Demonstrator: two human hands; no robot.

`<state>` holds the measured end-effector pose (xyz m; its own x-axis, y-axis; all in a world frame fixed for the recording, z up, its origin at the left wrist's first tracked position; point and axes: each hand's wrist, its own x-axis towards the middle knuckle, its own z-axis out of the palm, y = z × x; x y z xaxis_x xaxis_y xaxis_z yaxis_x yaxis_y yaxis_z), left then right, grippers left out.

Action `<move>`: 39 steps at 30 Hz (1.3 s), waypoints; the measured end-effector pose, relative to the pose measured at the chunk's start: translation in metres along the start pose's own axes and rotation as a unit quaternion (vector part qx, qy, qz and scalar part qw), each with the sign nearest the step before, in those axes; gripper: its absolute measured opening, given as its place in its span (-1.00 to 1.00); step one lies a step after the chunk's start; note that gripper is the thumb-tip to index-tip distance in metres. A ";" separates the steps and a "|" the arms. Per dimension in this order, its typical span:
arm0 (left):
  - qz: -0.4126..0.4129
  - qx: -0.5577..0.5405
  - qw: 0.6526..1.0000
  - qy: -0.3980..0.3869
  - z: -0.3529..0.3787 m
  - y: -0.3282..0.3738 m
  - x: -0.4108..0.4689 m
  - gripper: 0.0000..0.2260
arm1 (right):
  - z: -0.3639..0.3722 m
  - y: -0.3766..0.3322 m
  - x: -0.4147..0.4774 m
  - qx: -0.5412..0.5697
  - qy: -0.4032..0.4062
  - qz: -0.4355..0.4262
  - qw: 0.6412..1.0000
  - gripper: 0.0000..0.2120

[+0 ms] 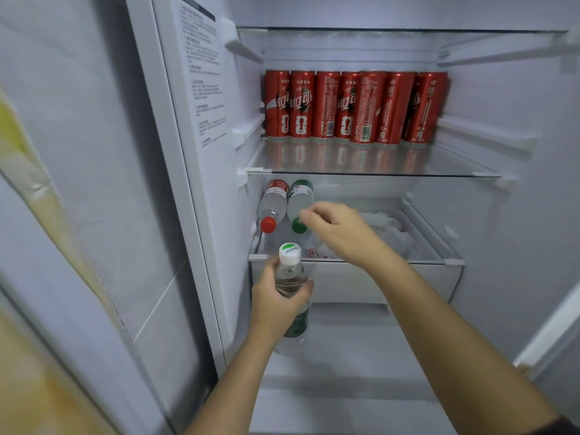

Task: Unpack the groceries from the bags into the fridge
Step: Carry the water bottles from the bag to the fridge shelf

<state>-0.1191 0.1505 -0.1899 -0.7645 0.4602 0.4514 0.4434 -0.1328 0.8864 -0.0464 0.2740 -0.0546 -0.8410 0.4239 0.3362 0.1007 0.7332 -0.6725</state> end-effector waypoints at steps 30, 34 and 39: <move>0.222 0.199 0.924 -0.241 0.084 0.094 0.065 -0.35 | -0.071 0.012 -0.093 0.093 0.432 -0.040 0.896 -0.73; 0.272 0.263 0.894 -0.239 0.099 0.078 0.084 -0.34 | -0.055 0.035 -0.099 0.072 0.418 -0.015 0.906 -0.92; 0.292 0.333 0.861 -0.252 0.103 0.056 0.101 -0.34 | -0.043 0.060 -0.091 0.075 0.354 0.056 0.930 -0.83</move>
<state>-0.1236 0.2801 -0.1049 -0.0944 0.8297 0.5501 0.9812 -0.0161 0.1926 0.0591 0.3019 -0.0972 -0.2628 0.7768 0.5723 0.0474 0.6028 -0.7965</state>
